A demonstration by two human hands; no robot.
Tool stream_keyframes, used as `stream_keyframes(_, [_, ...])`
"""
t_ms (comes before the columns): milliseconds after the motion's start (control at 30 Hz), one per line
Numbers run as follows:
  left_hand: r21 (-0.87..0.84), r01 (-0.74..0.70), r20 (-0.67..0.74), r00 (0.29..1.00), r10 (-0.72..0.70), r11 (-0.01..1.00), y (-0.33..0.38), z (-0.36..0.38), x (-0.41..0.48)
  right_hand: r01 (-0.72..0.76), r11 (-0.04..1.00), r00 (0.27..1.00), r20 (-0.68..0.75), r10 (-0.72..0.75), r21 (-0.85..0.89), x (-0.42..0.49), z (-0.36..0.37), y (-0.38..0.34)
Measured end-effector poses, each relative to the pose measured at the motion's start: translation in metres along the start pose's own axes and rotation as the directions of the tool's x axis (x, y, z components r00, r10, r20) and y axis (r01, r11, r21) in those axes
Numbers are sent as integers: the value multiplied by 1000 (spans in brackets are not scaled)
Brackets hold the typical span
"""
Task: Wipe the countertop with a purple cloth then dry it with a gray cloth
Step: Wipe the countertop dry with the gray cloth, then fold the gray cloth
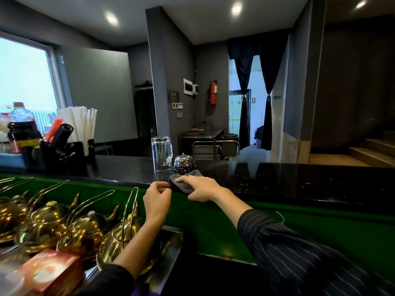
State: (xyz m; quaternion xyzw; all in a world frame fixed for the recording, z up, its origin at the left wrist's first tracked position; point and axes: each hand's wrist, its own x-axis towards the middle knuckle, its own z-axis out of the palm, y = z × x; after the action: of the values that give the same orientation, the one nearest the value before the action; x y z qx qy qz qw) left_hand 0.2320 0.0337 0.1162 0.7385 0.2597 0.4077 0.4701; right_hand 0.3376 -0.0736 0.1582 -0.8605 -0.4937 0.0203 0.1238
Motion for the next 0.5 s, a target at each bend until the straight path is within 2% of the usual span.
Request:
stream_keyframes(33, [-185,227,107,972,-210,956,5,2,-1,2,1000,1000,-31,-1,25,-7,2,-2])
stream_keyframes(67, [-334,454,288,884,-369,826,8,5,-2,1,999,998,-65,2,49,-15,3,-4])
stream_keyframes(100, [-412,606,442,786,-432,681,11,7,-4,0,997,995,-99,7,72,-23,4,-5])
stream_keyframes(133, [-446,677,539,726,-428,586,15,10,-8,-3,996,992,-126,15,93,-31,4,-6])
stream_keyframes(333, [-508,749,710,644,-285,426,29,13,-26,75,993,990,-129,-62,91,-95,6,-8])
stream_keyframes(400, [-464,780,758,595,-267,420,28,10,-32,97,992,989,-121,-87,83,-113,5,-6])
stream_keyframes(500, [-399,781,768,571,-291,480,30,14,-44,139,990,979,-155,-133,26,-137,2,-5])
